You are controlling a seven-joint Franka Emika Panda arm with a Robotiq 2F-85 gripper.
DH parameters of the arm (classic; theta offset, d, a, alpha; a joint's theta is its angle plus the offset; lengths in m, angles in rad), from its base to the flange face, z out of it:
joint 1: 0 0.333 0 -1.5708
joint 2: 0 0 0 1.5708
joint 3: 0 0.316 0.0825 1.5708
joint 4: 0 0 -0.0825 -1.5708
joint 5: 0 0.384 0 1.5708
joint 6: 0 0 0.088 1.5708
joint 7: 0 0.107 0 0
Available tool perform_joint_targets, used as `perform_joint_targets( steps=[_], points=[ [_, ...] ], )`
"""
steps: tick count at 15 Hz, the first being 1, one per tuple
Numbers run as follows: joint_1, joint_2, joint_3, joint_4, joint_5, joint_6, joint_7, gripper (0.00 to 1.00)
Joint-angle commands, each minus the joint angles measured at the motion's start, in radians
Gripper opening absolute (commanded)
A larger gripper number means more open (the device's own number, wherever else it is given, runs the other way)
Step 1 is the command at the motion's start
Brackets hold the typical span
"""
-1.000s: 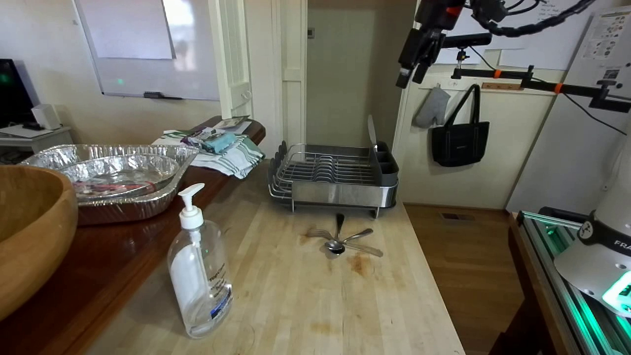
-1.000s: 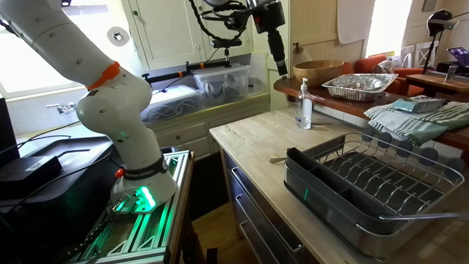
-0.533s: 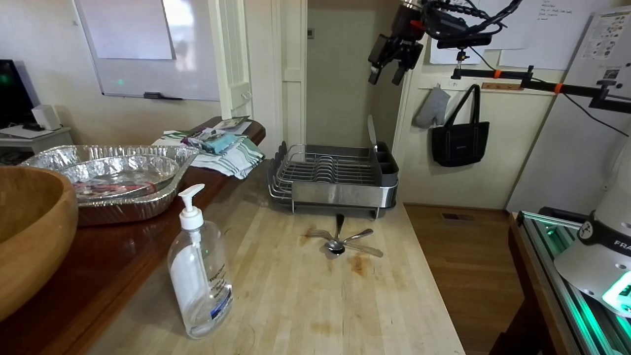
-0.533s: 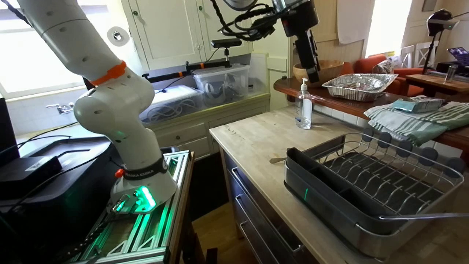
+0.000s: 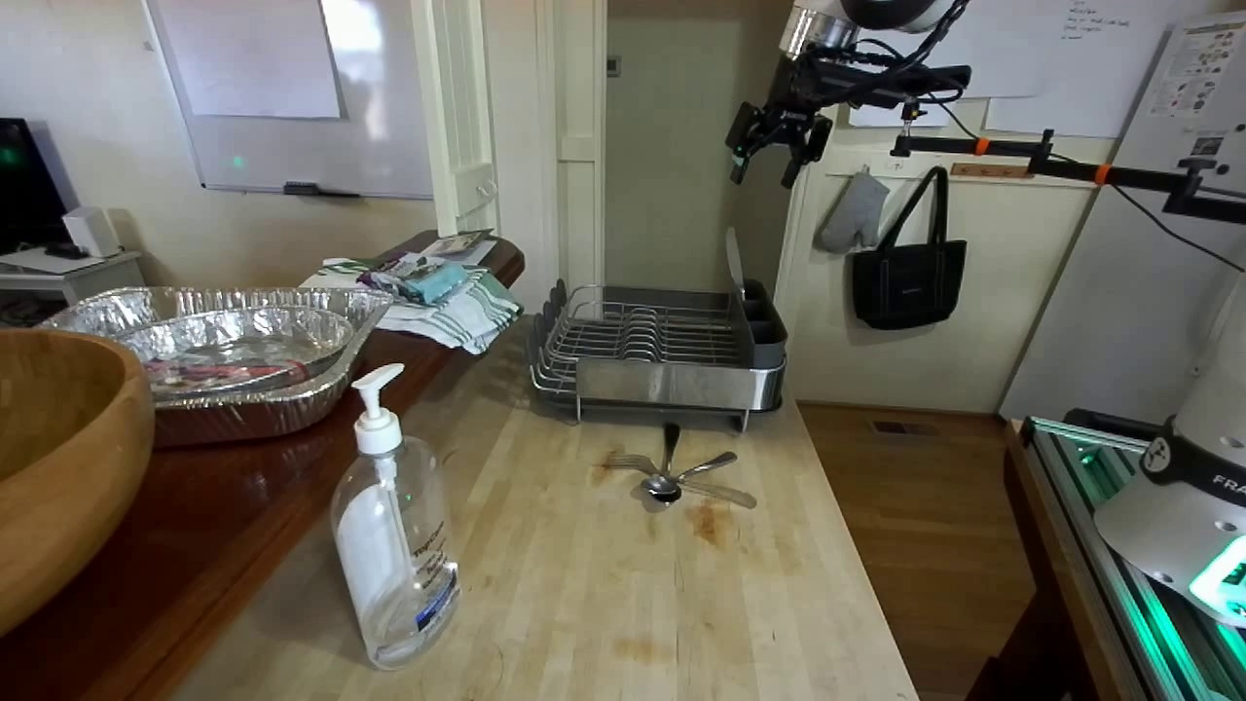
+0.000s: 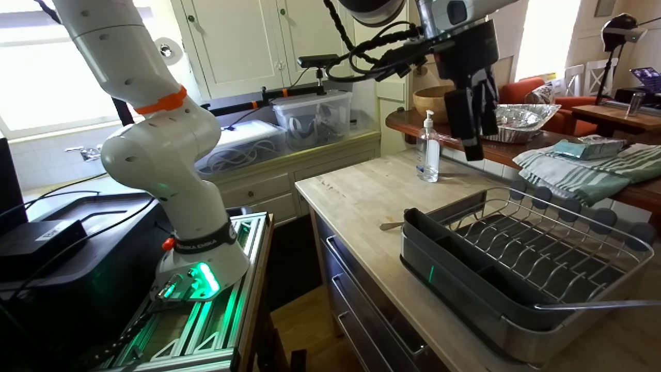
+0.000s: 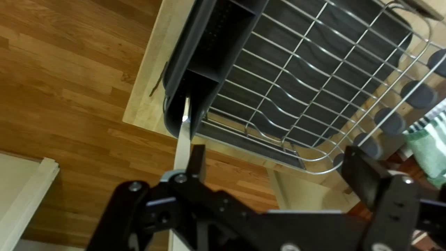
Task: Take the knife off of the dish rack
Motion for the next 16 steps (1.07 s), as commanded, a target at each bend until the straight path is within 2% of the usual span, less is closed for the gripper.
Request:
perform_joint_targets(
  steps=[1,2,9,11,16],
  points=[
    [-0.019,0.071,-0.034,0.041,0.006,0.004,0.049,1.00],
    [-0.006,0.028,-0.032,0.016,0.001,-0.003,0.011,1.00],
    [0.000,0.026,-0.035,0.010,0.002,-0.005,-0.002,1.00],
    [0.000,0.055,-0.040,0.025,0.020,0.002,-0.005,1.00],
    [0.002,0.151,-0.071,0.050,0.088,0.082,-0.130,1.00]
  ],
)
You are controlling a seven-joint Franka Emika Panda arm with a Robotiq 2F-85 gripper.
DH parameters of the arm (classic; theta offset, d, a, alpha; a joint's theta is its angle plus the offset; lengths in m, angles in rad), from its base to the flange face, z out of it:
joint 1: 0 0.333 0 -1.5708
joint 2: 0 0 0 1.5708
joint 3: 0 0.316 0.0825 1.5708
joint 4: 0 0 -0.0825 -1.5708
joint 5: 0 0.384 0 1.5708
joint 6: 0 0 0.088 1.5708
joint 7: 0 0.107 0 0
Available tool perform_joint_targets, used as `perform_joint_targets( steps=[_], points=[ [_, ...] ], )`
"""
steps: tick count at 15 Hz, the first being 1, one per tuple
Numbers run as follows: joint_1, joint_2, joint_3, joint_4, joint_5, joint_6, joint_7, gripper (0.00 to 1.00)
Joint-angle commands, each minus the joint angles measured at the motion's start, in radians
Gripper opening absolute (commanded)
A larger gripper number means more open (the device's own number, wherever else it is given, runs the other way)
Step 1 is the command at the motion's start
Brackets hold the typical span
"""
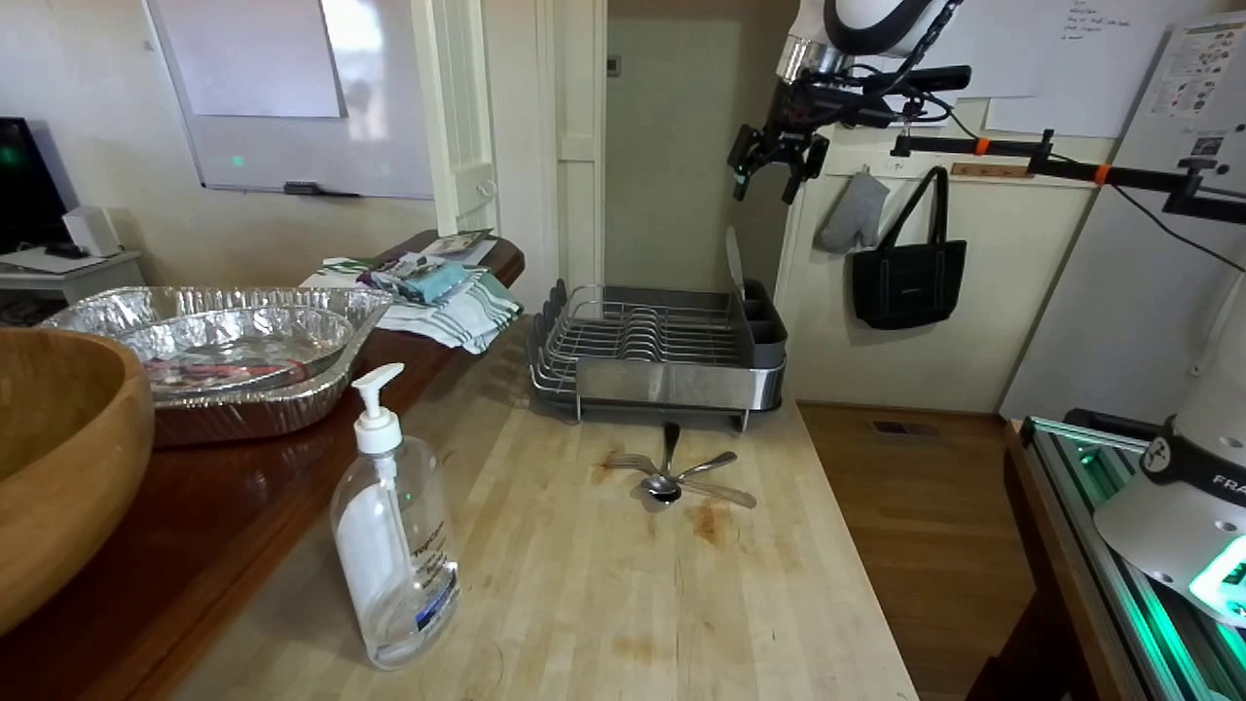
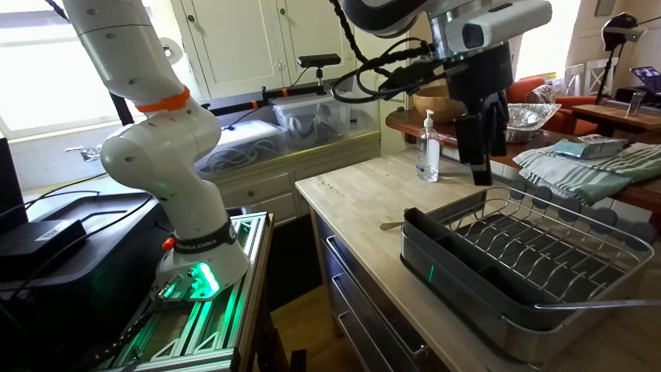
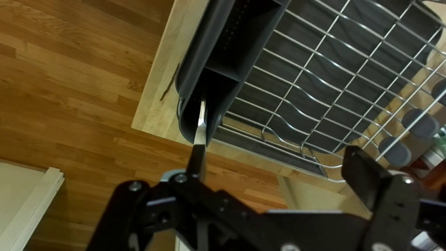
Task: Take the knife off of the dish rack
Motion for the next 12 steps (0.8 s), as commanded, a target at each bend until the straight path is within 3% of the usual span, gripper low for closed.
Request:
perform_joint_targets(
  steps=[1,6,12],
  points=[
    [0.009,0.097,-0.033,0.037,0.076,0.081,-0.088,1.00],
    [0.004,0.209,-0.058,0.077,0.059,0.210,-0.058,1.00],
    [0.004,0.304,-0.110,0.126,0.033,0.263,-0.021,1.00]
  ],
)
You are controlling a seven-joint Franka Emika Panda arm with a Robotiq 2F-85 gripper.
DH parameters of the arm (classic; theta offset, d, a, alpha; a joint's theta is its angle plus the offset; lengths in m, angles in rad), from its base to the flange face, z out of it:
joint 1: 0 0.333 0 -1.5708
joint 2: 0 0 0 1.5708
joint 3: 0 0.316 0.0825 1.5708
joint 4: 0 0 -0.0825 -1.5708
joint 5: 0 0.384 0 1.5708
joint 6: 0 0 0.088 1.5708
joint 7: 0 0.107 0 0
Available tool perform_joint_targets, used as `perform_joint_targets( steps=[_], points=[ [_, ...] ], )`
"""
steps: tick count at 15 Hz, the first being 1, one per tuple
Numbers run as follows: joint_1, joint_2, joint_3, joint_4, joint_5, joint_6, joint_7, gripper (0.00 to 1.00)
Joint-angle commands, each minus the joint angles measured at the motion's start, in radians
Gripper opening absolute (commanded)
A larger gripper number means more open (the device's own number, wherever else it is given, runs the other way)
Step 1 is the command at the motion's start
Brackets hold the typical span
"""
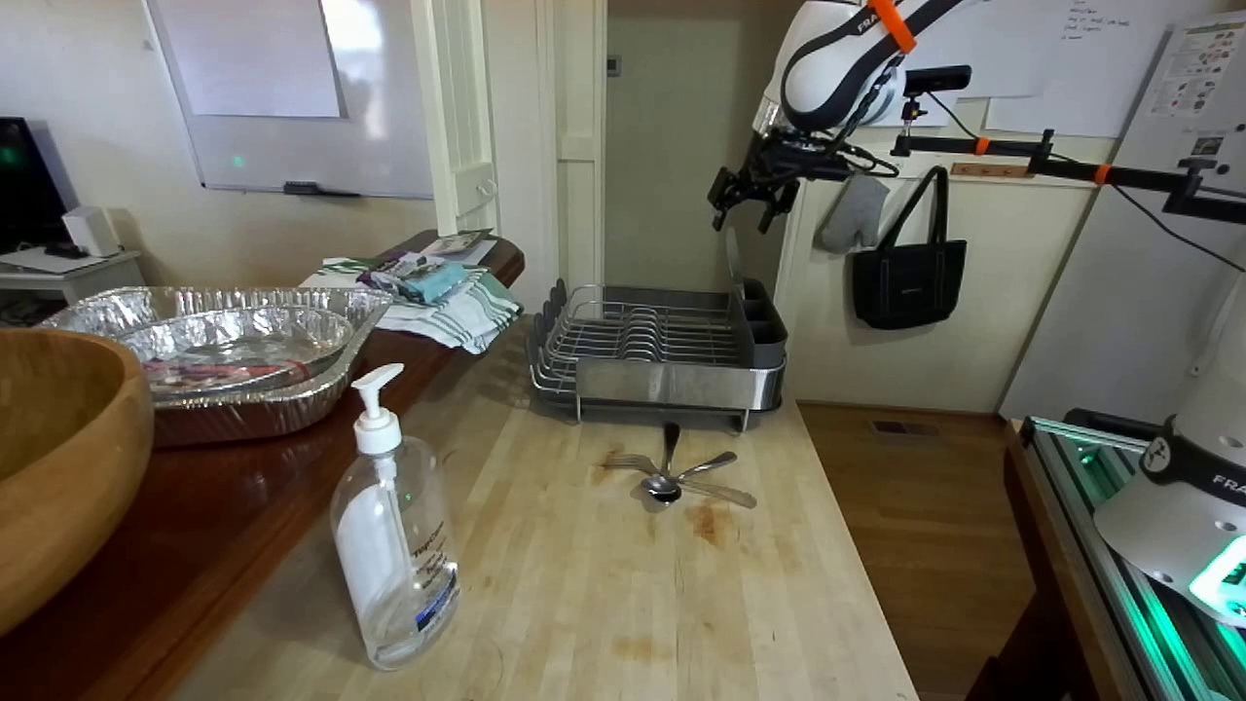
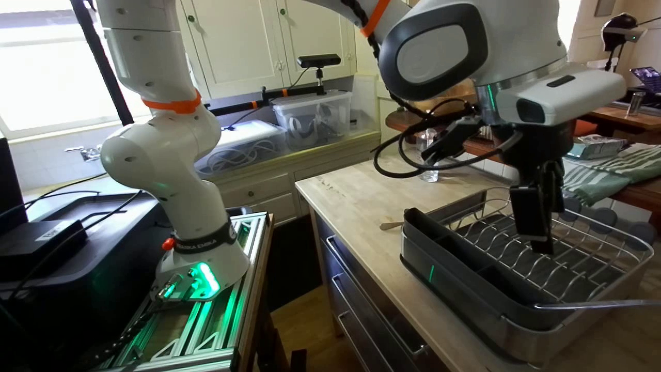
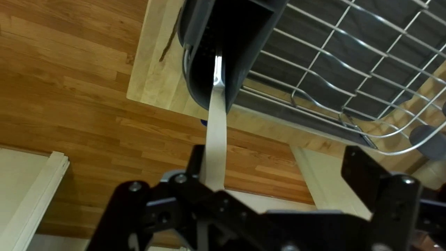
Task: Take the knife off of the dish rack
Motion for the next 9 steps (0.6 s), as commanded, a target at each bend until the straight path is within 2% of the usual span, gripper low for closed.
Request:
perform_joint_targets(
  steps=[1,9],
  points=[
    [0.006,0.067,-0.038,0.045,-0.006,0.032,0.027,1.00],
    [0.004,0.132,-0.089,0.080,-0.009,0.054,0.025,1.00]
  ],
)
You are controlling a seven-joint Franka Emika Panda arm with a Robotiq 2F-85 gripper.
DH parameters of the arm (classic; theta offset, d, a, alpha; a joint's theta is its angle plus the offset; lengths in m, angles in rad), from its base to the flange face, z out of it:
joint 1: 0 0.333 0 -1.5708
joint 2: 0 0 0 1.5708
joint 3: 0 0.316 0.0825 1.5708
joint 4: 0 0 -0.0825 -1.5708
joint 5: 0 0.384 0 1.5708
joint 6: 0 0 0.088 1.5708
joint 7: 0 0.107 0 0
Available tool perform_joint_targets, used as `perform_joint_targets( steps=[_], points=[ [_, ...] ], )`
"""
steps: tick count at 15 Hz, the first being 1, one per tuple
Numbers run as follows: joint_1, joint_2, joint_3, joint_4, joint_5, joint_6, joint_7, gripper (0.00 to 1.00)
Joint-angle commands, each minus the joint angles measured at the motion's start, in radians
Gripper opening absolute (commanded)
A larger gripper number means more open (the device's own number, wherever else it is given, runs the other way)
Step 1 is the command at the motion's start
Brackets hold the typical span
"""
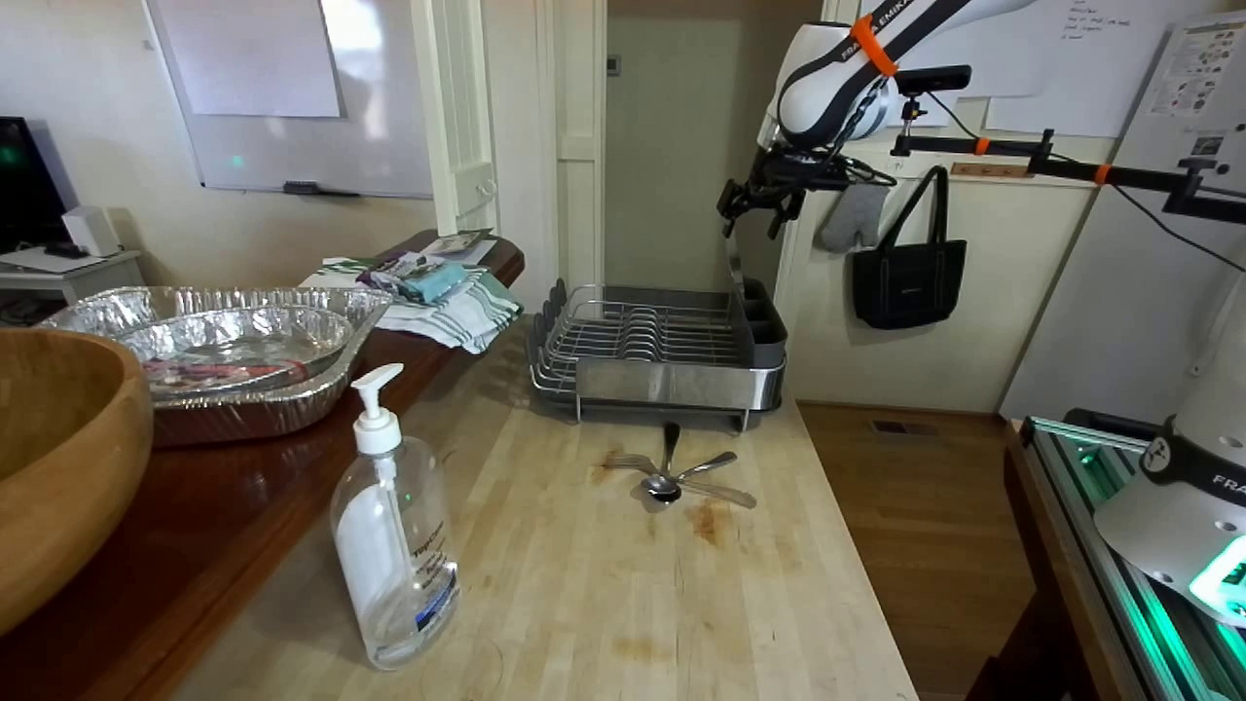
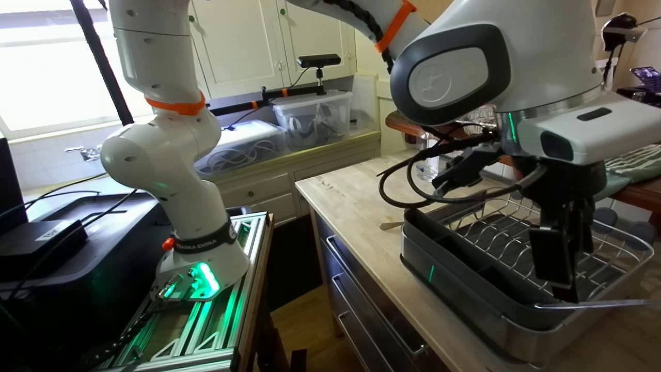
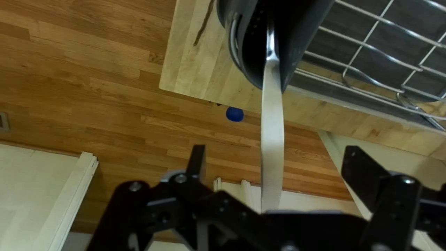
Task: Take the knife off of the dish rack
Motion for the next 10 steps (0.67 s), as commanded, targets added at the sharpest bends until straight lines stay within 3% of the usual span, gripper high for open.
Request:
perform_joint_targets(
  steps=[1,10],
  points=[
    [0.003,0.054,-0.017,0.027,-0.002,0.048,0.006,1.00],
    [-0.006,0.142,-0.005,0.042,0.052,0.210,-0.044,1.00]
  ],
)
